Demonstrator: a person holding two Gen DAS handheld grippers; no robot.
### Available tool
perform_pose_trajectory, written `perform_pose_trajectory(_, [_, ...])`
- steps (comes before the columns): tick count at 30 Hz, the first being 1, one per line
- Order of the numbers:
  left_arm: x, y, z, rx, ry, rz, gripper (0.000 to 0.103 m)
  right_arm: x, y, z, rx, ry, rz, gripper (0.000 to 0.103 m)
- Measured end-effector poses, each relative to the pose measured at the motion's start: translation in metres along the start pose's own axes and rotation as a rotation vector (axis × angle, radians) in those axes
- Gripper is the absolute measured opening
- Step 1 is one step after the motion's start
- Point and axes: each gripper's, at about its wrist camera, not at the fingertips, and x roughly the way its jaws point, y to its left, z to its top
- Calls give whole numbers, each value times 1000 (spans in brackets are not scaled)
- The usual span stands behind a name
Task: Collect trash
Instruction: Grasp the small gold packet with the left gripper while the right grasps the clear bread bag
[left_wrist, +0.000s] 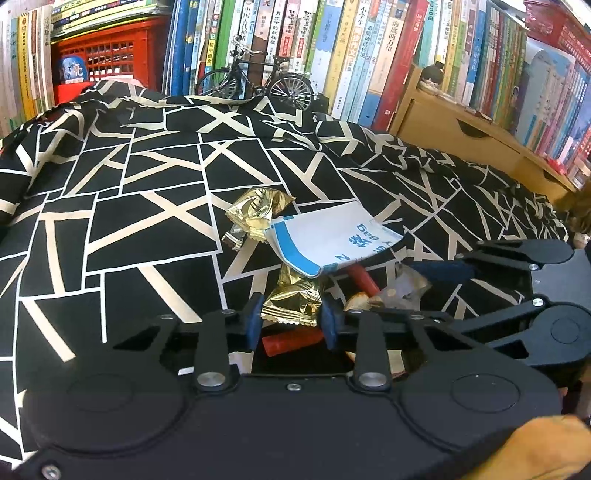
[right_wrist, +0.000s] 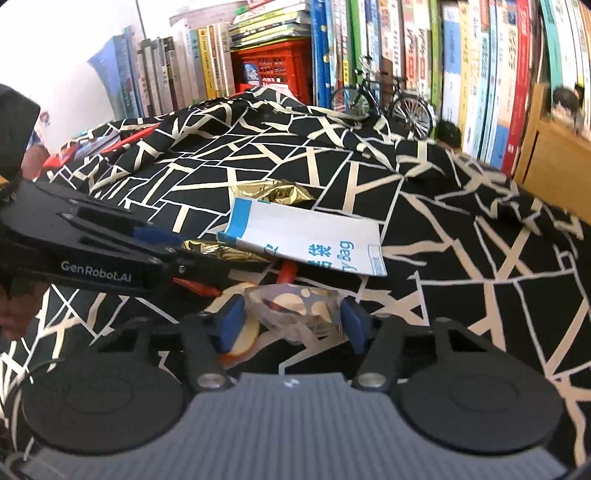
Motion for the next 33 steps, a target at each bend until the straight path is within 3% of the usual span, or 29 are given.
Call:
perform_pose_trajectory(16, [-41,18,-15,-70,-69,57,30,-29,2,0,145,-70,-75,60])
perform_pose_trajectory(29, [-94,41,-32,-128,-144,50,30,-74,20,5,232,-159,-166,60])
perform_pose_trajectory(33, [-113,40,-35,-52,-172,42,30,-88,32,2,257,-171,-202,59])
